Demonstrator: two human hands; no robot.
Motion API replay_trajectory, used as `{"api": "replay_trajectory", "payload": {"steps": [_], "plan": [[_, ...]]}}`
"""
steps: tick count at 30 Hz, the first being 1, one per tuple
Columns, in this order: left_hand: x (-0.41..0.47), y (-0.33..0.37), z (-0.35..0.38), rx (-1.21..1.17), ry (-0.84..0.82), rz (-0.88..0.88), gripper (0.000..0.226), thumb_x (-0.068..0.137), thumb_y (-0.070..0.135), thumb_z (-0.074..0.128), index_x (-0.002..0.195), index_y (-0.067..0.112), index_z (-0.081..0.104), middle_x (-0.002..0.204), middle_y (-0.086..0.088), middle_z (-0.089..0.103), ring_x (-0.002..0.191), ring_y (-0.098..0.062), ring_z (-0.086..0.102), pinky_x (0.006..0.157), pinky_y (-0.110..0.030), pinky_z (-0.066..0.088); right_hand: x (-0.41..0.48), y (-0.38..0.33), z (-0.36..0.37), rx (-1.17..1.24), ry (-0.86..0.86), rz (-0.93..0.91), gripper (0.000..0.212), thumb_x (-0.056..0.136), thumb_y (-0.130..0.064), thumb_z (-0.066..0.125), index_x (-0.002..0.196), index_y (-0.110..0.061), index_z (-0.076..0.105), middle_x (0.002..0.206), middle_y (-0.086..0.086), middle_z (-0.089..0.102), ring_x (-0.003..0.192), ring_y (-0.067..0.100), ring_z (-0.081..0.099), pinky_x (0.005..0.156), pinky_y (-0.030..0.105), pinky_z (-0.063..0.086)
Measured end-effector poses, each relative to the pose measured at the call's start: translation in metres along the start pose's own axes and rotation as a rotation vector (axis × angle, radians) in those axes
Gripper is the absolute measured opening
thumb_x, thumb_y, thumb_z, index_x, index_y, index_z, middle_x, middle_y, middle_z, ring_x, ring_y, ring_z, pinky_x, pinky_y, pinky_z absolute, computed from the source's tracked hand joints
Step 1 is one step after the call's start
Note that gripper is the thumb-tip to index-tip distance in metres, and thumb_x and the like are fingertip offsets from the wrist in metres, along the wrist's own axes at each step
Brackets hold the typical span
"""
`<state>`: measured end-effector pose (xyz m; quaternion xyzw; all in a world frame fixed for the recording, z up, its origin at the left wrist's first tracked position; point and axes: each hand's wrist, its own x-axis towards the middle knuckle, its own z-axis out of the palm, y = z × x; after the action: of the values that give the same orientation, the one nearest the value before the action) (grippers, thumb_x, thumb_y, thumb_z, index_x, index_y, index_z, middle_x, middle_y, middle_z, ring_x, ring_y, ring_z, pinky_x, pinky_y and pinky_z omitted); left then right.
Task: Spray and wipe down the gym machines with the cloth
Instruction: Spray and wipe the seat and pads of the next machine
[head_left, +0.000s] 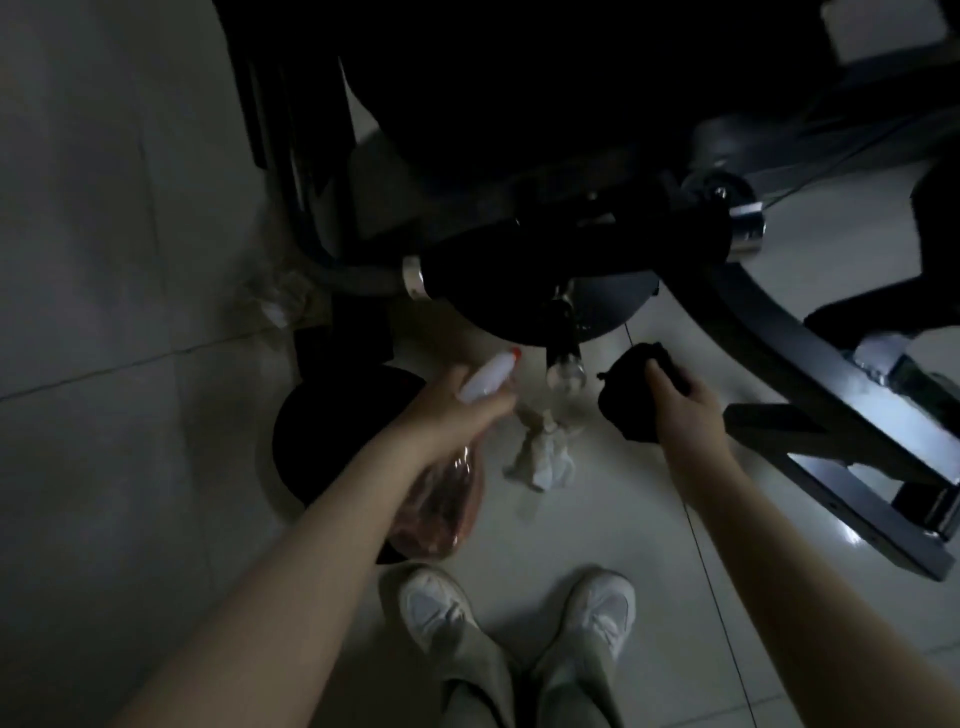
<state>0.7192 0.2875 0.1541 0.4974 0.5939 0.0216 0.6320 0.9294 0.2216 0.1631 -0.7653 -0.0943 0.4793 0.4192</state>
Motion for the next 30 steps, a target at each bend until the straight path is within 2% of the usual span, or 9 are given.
{"api": "replay_trajectory", "payload": {"steps": [2,5,6,12,15,20,23,27,30], "plan": [[0.022,-0.004,0.006,-0.024,-0.011,-0.001,0.096,0.052,0.066,0.071,0.137,0.027,0.048,0.129,0.010,0.054,0.111,-0.006,0.056,0.097,-0.033,0.049,0.013,0.010,-0.003,-0.010,-0.014,-0.003,0.028,0.097,-0.029,0.050,0.122,-0.016,0.053,0.088,-0.004,0.062,0.074,0.008,0.063,0.056,0.018,0.049],[0.035,0.010,0.018,-0.050,-0.049,0.088,0.023,0.094,0.025,0.056,0.115,0.034,0.054,0.100,-0.001,0.061,0.083,-0.009,0.059,0.066,-0.026,0.054,0.020,0.023,-0.008,-0.005,-0.026,-0.004,0.025,0.097,-0.028,0.050,0.120,-0.018,0.052,0.088,-0.004,0.062,0.076,0.009,0.063,0.060,0.021,0.052],[0.040,0.015,0.019,-0.041,-0.068,0.111,0.019,0.098,0.019,0.049,0.106,0.036,0.054,0.089,-0.003,0.060,0.075,-0.010,0.059,0.060,-0.024,0.054,0.023,0.027,-0.009,-0.002,-0.026,-0.004,0.024,0.097,-0.027,0.051,0.119,-0.018,0.051,0.088,-0.005,0.061,0.075,0.008,0.063,0.060,0.020,0.051],[0.057,0.026,0.024,-0.099,-0.102,0.040,0.030,0.098,0.027,0.050,0.127,0.026,0.051,0.086,-0.002,0.063,0.063,-0.010,0.063,0.054,-0.027,0.056,0.030,0.031,-0.008,-0.026,-0.065,-0.035,0.016,0.097,-0.025,0.051,0.112,-0.022,0.048,0.082,-0.009,0.057,0.067,0.002,0.058,0.049,0.010,0.049],[0.059,0.032,0.024,-0.076,-0.120,0.039,0.016,0.098,0.034,0.049,0.113,0.033,0.053,0.089,0.000,0.064,0.066,-0.011,0.065,0.057,-0.029,0.057,0.034,0.027,-0.005,-0.035,-0.090,-0.053,0.014,0.097,-0.025,0.051,0.111,-0.021,0.050,0.085,-0.006,0.061,0.069,0.004,0.062,0.053,0.015,0.051],[0.062,0.041,0.026,-0.024,-0.114,0.061,0.020,0.097,0.037,0.049,0.115,0.032,0.054,0.096,0.000,0.066,0.080,-0.016,0.067,0.060,-0.031,0.056,0.042,0.019,0.000,-0.084,-0.124,-0.083,0.021,0.097,-0.025,0.051,0.114,-0.014,0.055,0.085,-0.003,0.064,0.073,0.010,0.064,0.066,0.023,0.055],[0.059,0.045,0.026,-0.011,-0.084,0.066,0.016,0.097,0.034,0.051,0.111,0.032,0.057,0.094,0.000,0.067,0.077,-0.015,0.065,0.055,-0.024,0.052,0.045,0.012,0.004,-0.113,-0.135,-0.092,0.023,0.097,-0.024,0.051,0.115,-0.011,0.055,0.086,0.001,0.065,0.079,0.018,0.065,0.078,0.035,0.054],[0.055,0.051,0.023,0.015,-0.078,0.059,0.015,0.096,0.019,0.052,0.099,0.032,0.060,0.083,0.004,0.063,0.066,-0.010,0.062,0.050,-0.019,0.051,0.043,0.008,0.005,-0.112,-0.147,-0.084,0.028,0.097,-0.024,0.051,0.119,-0.008,0.055,0.094,0.005,0.066,0.085,0.020,0.066,0.079,0.034,0.054],[0.050,0.054,0.023,0.025,-0.096,0.040,0.025,0.093,0.012,0.053,0.087,0.035,0.062,0.079,0.002,0.065,0.058,-0.010,0.064,0.054,-0.024,0.054,0.041,0.007,0.005,-0.122,-0.151,-0.084,0.023,0.097,-0.024,0.051,0.115,-0.010,0.055,0.100,0.009,0.066,0.089,0.023,0.066,0.082,0.036,0.054]]}}
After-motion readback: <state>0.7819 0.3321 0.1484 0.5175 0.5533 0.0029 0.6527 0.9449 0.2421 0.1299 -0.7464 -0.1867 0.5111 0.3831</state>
